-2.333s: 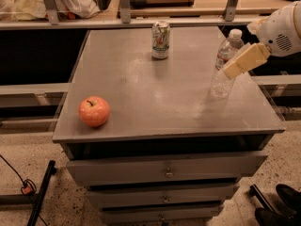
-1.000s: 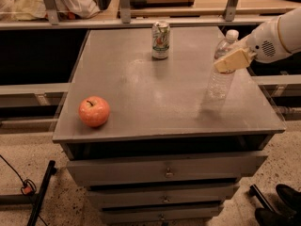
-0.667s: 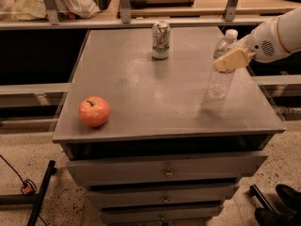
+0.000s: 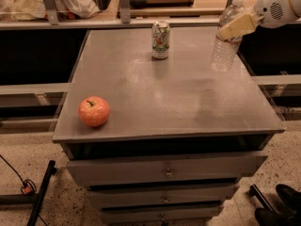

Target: Move water bottle near 7up can

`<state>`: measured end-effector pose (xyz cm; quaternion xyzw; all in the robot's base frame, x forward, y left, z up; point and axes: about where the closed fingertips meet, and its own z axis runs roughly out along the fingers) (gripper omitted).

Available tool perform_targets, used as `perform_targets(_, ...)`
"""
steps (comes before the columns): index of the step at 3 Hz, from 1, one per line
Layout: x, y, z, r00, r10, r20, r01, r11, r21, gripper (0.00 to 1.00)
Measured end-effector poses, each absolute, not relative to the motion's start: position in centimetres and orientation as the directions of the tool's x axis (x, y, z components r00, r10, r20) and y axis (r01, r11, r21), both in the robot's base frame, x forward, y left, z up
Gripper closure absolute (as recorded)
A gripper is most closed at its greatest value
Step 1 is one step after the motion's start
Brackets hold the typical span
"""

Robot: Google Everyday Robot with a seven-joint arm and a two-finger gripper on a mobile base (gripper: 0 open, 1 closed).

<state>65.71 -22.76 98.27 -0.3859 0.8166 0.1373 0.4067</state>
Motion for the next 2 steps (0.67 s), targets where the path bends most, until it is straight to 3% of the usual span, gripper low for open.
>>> perform_targets(2,68.1,-19.7,96.3,-0.377,-0.503,-0.778,-0.736,0.673,-0.078,1.0)
